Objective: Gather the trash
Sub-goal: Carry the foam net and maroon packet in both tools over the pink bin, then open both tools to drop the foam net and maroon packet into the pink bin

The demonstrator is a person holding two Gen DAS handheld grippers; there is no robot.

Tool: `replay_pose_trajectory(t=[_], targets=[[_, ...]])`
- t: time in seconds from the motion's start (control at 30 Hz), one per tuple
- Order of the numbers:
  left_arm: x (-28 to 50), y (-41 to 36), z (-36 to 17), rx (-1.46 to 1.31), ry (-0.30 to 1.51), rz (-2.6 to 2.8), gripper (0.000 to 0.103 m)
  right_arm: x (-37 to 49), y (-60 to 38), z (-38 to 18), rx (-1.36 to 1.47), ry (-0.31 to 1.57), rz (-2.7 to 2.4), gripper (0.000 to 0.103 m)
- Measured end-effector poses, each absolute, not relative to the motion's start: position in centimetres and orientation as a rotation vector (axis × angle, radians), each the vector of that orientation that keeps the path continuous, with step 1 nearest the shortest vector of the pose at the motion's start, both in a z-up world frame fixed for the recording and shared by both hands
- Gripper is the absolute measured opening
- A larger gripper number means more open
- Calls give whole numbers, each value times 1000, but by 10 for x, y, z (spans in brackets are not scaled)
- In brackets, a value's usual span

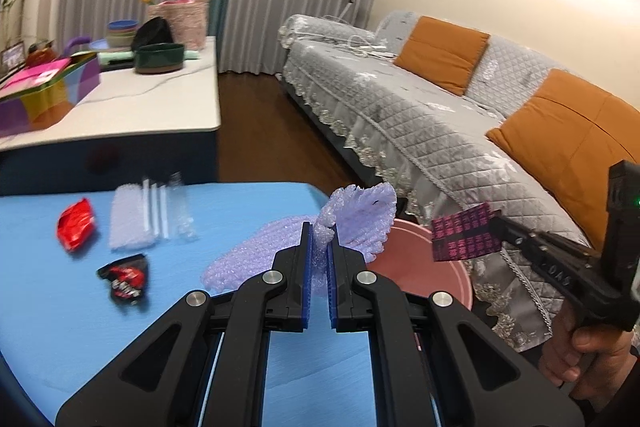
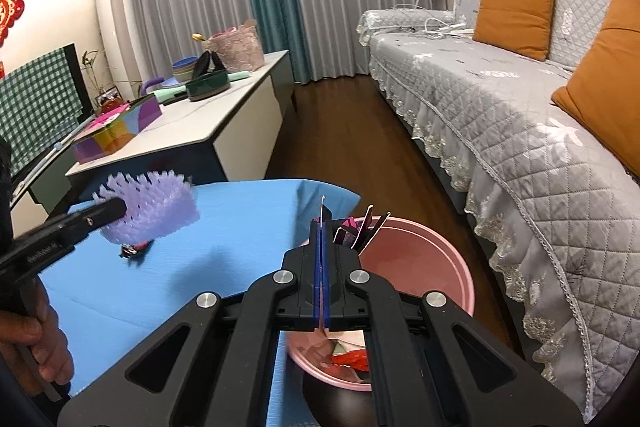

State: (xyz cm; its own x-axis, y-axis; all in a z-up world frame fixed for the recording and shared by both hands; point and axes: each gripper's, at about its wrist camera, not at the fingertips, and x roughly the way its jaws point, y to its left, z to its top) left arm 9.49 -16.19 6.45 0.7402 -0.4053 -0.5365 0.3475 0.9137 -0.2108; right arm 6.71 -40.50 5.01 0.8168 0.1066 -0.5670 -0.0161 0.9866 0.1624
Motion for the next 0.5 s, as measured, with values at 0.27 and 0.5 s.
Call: replay_pose_trajectory(t=[0.27, 0.5], targets=[[108, -208, 68, -88, 605, -505, 6, 72, -425, 38, 171, 635, 21, 1], [129, -253, 66, -75, 610, -575, 6, 80, -432, 25, 158, 660, -7, 1]])
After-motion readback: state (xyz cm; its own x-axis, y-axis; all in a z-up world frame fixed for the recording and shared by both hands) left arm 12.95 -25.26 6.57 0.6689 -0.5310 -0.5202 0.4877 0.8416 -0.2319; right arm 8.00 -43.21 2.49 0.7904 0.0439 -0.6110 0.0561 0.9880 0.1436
